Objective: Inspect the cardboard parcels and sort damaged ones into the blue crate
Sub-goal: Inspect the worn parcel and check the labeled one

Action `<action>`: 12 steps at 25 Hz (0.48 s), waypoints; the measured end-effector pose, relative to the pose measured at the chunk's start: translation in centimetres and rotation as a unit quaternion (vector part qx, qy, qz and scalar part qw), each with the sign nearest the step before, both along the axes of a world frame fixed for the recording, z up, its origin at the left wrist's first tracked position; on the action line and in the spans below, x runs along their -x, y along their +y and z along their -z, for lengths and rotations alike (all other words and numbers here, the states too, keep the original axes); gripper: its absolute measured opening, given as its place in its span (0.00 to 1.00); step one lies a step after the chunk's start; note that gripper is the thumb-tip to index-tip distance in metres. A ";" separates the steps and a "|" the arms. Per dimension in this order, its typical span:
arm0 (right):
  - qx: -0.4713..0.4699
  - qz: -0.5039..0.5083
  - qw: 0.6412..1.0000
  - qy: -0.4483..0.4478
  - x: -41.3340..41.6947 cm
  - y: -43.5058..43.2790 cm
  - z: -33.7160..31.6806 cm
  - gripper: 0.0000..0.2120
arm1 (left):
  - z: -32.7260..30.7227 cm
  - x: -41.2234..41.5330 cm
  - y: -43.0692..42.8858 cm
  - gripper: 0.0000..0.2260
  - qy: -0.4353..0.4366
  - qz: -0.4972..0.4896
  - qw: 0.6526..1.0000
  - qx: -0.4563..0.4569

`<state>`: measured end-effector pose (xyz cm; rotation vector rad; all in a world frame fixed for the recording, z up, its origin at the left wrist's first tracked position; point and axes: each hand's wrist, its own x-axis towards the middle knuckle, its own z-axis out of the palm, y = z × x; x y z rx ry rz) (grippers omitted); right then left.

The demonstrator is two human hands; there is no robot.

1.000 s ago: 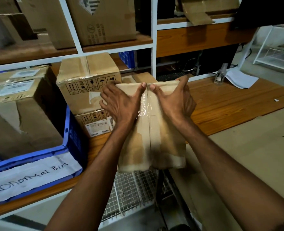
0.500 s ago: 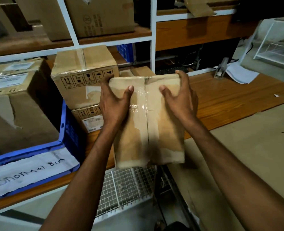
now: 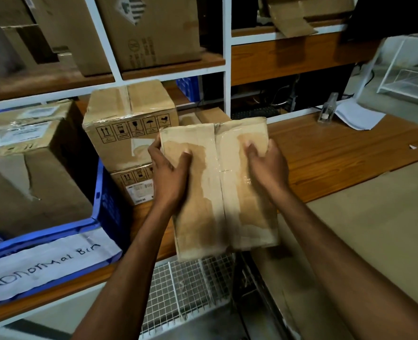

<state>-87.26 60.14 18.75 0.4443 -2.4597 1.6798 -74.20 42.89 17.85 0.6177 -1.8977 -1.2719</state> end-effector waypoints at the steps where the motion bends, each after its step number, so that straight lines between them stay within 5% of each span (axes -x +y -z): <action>1: -0.001 0.005 1.000 -0.003 -0.3 -0.2 0.2 0.17 | -0.1 0.0 0.0 0.30 -0.014 -0.004 1.000 0.002; 3: -0.013 0.019 1.000 -0.008 -0.3 -0.4 -0.1 0.21 | -0.3 0.0 0.1 0.33 -0.041 -0.009 0.999 0.005; 7: -0.103 -0.005 0.995 -0.009 -1.1 -0.6 0.1 0.46 | -0.6 -0.2 1.0 0.40 -0.129 -0.039 0.987 0.082; 12: -0.118 -0.040 0.992 -0.015 -0.9 0.0 1.1 0.57 | 0.3 -0.9 2.1 0.47 -0.158 -0.057 0.980 0.109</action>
